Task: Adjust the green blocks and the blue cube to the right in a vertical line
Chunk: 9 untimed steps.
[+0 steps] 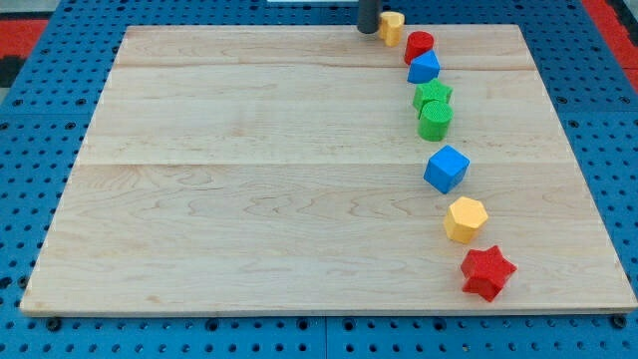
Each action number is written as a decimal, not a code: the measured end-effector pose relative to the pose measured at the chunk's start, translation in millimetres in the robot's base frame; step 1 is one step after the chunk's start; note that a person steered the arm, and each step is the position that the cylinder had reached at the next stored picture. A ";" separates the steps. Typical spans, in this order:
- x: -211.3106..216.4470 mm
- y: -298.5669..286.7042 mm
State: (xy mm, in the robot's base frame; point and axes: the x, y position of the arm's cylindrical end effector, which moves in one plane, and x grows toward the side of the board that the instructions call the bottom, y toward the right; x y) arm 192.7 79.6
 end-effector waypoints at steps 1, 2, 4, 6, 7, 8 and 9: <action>-1.1 25.9; -1.3 45.1; 11.2 -21.4; 113.5 -5.9; 114.5 12.6; 137.6 25.6; 157.1 28.7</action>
State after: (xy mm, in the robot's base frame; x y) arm 349.8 108.3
